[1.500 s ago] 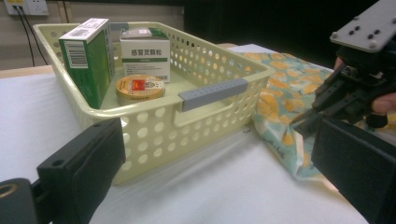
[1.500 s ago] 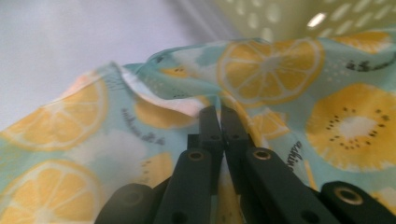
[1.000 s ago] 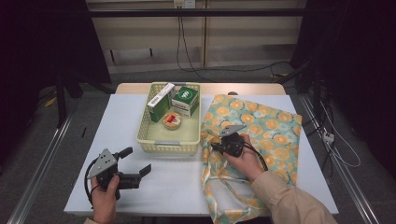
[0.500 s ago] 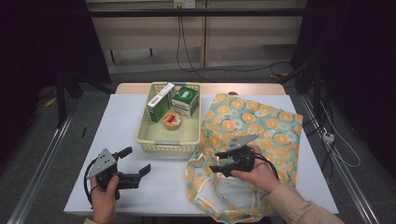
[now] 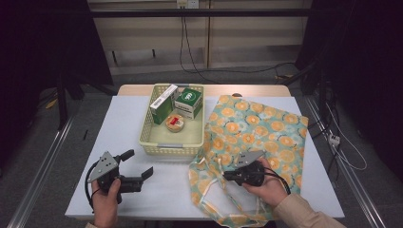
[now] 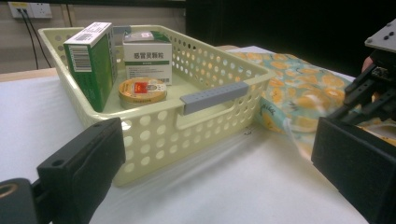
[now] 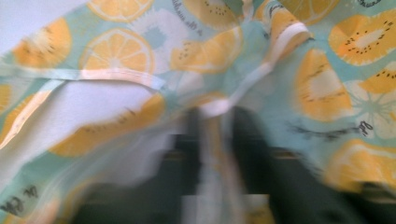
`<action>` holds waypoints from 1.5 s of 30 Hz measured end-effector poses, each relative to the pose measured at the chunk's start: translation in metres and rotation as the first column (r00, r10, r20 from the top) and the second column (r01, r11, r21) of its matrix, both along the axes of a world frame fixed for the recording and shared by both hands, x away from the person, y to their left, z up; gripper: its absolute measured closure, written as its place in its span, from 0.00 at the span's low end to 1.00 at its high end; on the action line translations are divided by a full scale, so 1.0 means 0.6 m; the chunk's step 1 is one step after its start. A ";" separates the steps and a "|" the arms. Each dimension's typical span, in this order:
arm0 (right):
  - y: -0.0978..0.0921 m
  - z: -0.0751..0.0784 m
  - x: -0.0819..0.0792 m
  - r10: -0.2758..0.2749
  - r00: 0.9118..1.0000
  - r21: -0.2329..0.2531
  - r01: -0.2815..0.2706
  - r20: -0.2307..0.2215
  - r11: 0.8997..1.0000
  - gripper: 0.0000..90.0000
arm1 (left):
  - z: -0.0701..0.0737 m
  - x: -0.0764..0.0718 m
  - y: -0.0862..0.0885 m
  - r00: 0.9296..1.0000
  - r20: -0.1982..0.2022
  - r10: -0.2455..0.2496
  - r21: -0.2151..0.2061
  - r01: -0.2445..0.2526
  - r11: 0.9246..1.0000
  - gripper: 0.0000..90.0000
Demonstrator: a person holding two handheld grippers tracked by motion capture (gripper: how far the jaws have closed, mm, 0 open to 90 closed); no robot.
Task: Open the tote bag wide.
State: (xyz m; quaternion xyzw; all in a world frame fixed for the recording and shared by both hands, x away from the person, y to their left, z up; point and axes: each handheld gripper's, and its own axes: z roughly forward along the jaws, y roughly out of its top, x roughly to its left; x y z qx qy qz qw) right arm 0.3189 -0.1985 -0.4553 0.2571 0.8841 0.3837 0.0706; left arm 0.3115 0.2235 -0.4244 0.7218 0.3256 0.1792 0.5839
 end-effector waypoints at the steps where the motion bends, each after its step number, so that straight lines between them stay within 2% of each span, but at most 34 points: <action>1: -0.001 -0.001 0.002 -0.002 1.000 0.008 0.002 -0.010 1.000 1.00 | 0.000 0.000 0.001 1.000 0.002 0.003 -0.001 -0.003 1.000 0.03; 4: -0.003 0.000 0.005 -0.010 1.000 0.012 0.010 -0.017 1.000 1.00 | 0.000 0.000 0.001 1.000 0.003 0.001 0.000 -0.001 1.000 0.03; 5: -0.003 0.002 0.008 -0.029 1.000 -0.007 0.029 0.006 1.000 1.00 | 0.000 0.000 0.000 1.000 0.000 0.001 -0.001 -0.001 1.000 0.03; 7: -0.008 0.003 0.015 -0.054 0.998 -0.008 0.054 0.018 0.999 1.00 | 0.001 0.000 0.000 1.000 0.004 0.000 0.007 0.000 1.000 0.03; 10: -0.015 0.004 0.025 -0.072 0.997 0.006 0.072 0.007 0.997 1.00 | 0.001 0.000 0.000 1.000 0.005 -0.001 0.008 0.001 1.000 0.03; 13: -0.030 0.005 0.047 -0.124 0.992 0.007 0.124 0.016 0.992 1.00 | 0.001 0.000 -0.001 1.000 0.007 -0.003 0.008 0.003 1.000 0.03; 14: -0.030 0.005 0.047 -0.124 0.992 0.007 0.124 0.016 0.992 1.00 | 0.001 0.000 -0.001 1.000 0.007 -0.003 0.008 0.003 1.000 0.03; 15: -0.038 0.005 0.060 -0.148 0.989 0.005 0.148 0.023 0.989 1.00 | 0.001 0.000 -0.002 1.000 0.003 -0.002 0.004 0.002 1.000 0.03; 16: -0.038 0.005 0.060 -0.148 0.989 0.005 0.148 0.023 0.989 1.00 | 0.001 0.000 -0.002 1.000 0.003 -0.002 0.004 0.002 1.000 0.03; 18: -0.047 0.004 0.077 -0.179 0.984 0.008 0.179 0.022 0.984 1.00 | 0.000 0.001 -0.002 1.000 0.002 -0.001 0.002 0.001 1.000 0.03; 21: -0.054 0.002 0.091 -0.203 0.978 -0.026 0.204 0.051 0.979 1.00 | 0.000 0.001 -0.003 1.000 -0.001 -0.003 0.004 0.003 1.000 0.03; 22: -0.059 -0.001 0.098 -0.215 0.976 -0.015 0.216 0.039 0.976 1.00 | 0.000 0.001 -0.003 1.000 -0.001 -0.004 0.005 0.004 1.000 0.03; 23: -0.070 -0.003 0.113 -0.252 0.967 0.001 0.252 0.031 0.968 1.00 | 0.000 0.001 -0.003 1.000 0.001 -0.005 0.008 0.005 1.000 0.03; 25: -0.077 -0.004 0.124 -0.279 0.959 -0.002 0.279 0.044 0.960 1.00 | -0.001 0.002 -0.003 1.000 0.000 -0.006 0.010 0.006 1.000 0.03; 27: -0.084 -0.008 0.137 -0.300 0.953 0.003 0.300 0.039 0.954 1.00 | -0.002 0.002 -0.003 1.000 -0.003 -0.006 0.008 0.006 1.000 0.03; 28: -0.084 -0.008 0.137 -0.300 0.953 0.003 0.300 0.039 0.954 1.00 | -0.002 0.002 -0.003 1.000 -0.003 -0.006 0.008 0.006 1.000 0.03; 29: -0.089 -0.010 0.148 -0.319 0.946 0.003 0.320 0.046 0.948 1.00 | -0.002 0.003 -0.003 1.000 -0.002 -0.007 0.009 0.007 1.000 0.03; 30: -0.089 -0.010 0.148 -0.319 0.946 0.003 0.320 0.046 0.948 1.00 | -0.002 0.003 -0.003 1.000 -0.002 -0.007 0.009 0.007 1.000 0.03; 31: -0.095 -0.010 0.162 -0.337 0.939 -0.013 0.338 0.073 0.941 1.00 | -0.002 0.003 -0.003 1.000 -0.004 -0.006 0.005 0.006 1.000 0.03; 32: -0.095 -0.010 0.162 -0.337 0.939 -0.013 0.338 0.073 0.941 1.00 | -0.002 0.003 -0.003 1.000 -0.004 -0.006 0.005 0.006 1.000 0.03; 33: -0.104 -0.011 0.179 -0.367 0.926 -0.018 0.370 0.083 0.929 1.00 | -0.003 0.003 -0.003 1.000 -0.004 -0.005 0.006 0.005 1.000 0.03; 34: -0.104 -0.011 0.179 -0.367 0.926 -0.018 0.370 0.083 0.929 1.00 | -0.003 0.003 -0.003 1.000 -0.004 -0.005 0.006 0.005 1.000 0.03; 35: -0.113 -0.011 0.193 -0.384 0.920 -0.019 0.387 0.083 0.922 1.00 | -0.003 0.004 -0.003 1.000 -0.004 -0.007 0.007 0.007 1.000 0.03; 39: -0.132 -0.011 0.217 -0.423 0.900 -0.031 0.428 0.105 0.903 1.00 | -0.003 0.005 -0.001 1.000 -0.005 -0.003 0.006 0.003 1.000 0.03; 40: -0.132 -0.011 0.217 -0.423 0.900 -0.031 0.428 0.105 0.903 1.00 | -0.003 0.005 -0.001 1.000 -0.005 -0.003 0.006 0.003 1.000 0.03; 41: -0.139 -0.011 0.220 -0.424 0.905 0.036 0.423 0.022 0.905 1.00 | -0.003 0.005 0.001 1.000 -0.005 0.001 0.000 -0.001 1.000 0.03; 43: -0.134 -0.009 0.212 -0.374 0.927 0.046 0.374 -0.011 0.926 1.00 | -0.003 0.005 0.003 1.000 -0.004 0.002 -0.004 -0.002 1.000 0.03; 44: -0.129 -0.007 0.204 -0.353 0.936 0.040 0.352 -0.001 0.935 1.00 | -0.003 0.005 0.003 1.000 -0.004 0.002 -0.004 -0.002 1.000 0.03; 45: -0.125 -0.003 0.196 -0.334 0.943 0.046 0.334 -0.010 0.941 1.00 | -0.003 0.005 0.004 1.000 -0.005 0.002 -0.004 -0.002 1.000 0.03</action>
